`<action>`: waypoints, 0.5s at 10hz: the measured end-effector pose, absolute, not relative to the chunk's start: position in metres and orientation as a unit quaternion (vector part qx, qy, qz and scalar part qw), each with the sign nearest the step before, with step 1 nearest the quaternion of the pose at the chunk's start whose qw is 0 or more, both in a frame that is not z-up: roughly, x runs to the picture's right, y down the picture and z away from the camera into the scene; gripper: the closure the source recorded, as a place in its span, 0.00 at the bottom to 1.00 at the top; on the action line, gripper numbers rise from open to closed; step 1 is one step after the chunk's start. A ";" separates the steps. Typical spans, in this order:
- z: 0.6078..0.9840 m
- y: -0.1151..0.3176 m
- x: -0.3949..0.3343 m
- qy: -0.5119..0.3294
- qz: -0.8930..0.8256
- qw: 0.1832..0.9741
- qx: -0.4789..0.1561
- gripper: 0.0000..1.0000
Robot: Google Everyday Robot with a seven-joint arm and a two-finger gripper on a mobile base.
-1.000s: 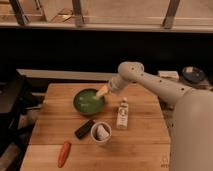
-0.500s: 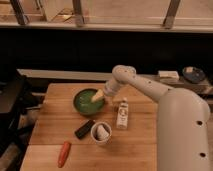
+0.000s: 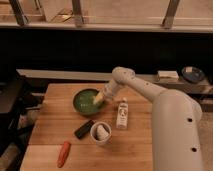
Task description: Pick up the ceramic bowl
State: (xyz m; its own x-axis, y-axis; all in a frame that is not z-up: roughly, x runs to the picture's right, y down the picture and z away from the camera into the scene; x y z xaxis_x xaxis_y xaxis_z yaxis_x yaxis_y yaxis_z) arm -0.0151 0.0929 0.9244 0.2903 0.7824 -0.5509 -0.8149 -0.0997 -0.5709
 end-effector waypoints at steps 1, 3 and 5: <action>0.925 0.098 -0.015 0.021 0.593 0.671 -0.445 0.60; 0.924 0.096 -0.011 0.018 0.594 0.669 -0.446 0.83; 0.911 0.076 -0.002 0.008 0.618 0.649 -0.445 0.99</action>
State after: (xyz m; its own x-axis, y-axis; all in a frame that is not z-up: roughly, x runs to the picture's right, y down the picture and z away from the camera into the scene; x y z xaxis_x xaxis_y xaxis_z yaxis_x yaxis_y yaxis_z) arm -0.0017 0.0759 0.9109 0.2371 0.7938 -0.5600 -0.8083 -0.1586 -0.5670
